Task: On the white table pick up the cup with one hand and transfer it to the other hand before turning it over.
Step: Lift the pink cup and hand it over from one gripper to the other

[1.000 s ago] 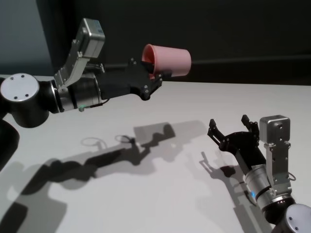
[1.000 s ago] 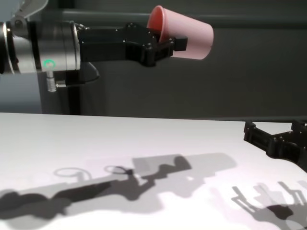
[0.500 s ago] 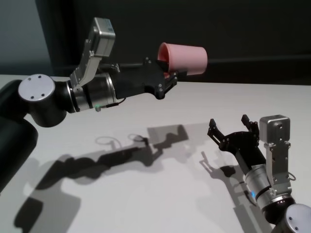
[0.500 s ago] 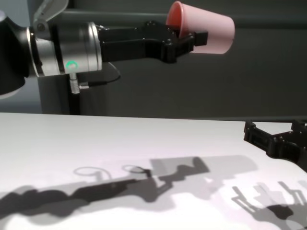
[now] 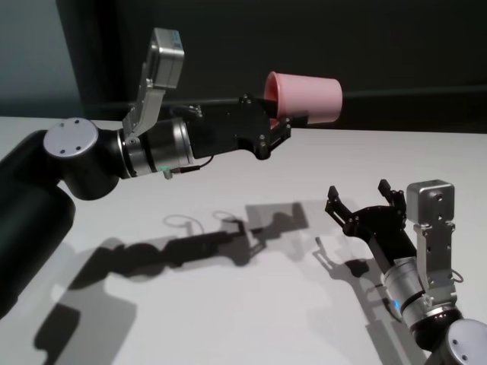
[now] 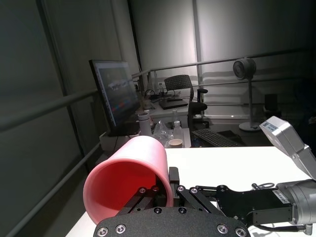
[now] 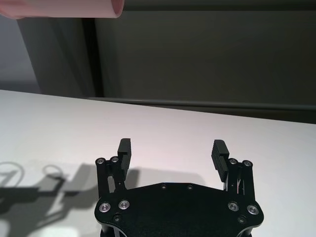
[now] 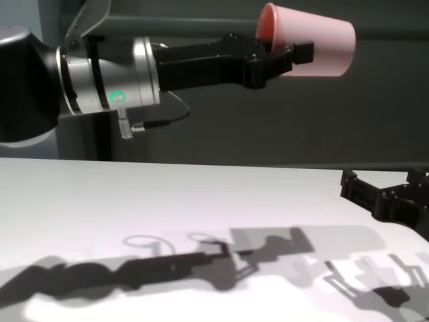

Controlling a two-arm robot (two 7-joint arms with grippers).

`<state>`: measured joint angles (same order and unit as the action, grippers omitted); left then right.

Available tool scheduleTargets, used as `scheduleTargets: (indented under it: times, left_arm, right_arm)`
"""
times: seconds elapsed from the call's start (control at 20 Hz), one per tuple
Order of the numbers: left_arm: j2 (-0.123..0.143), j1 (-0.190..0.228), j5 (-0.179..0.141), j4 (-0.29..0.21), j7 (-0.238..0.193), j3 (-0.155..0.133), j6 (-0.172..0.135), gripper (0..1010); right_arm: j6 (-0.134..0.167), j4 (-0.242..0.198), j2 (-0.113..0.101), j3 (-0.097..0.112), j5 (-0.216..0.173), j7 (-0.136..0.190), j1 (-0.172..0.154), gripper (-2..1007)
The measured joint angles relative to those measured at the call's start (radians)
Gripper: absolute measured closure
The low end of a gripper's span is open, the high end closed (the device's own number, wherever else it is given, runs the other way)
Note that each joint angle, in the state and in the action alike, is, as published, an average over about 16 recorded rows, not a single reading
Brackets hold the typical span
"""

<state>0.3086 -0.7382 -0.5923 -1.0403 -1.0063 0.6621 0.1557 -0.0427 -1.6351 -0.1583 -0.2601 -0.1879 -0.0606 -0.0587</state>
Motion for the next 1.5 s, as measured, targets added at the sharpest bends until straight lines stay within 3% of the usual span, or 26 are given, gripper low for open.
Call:
scheduleTargets:
  times: [0.8,1.5]
  left_arm:
    - [-0.016,-0.017,-0.113,0.058,-0.123,0.015,-0.009,963]
    - [-0.010,-0.016,-0.175,0.074,-0.158,0.009,-0.017,963]
  right_arm:
    - [0.000,0.000,0.000,0.000,0.000,0.000,0.000,3]
    - [0.000,0.000,0.000,0.000,0.000,0.000,0.000,3]
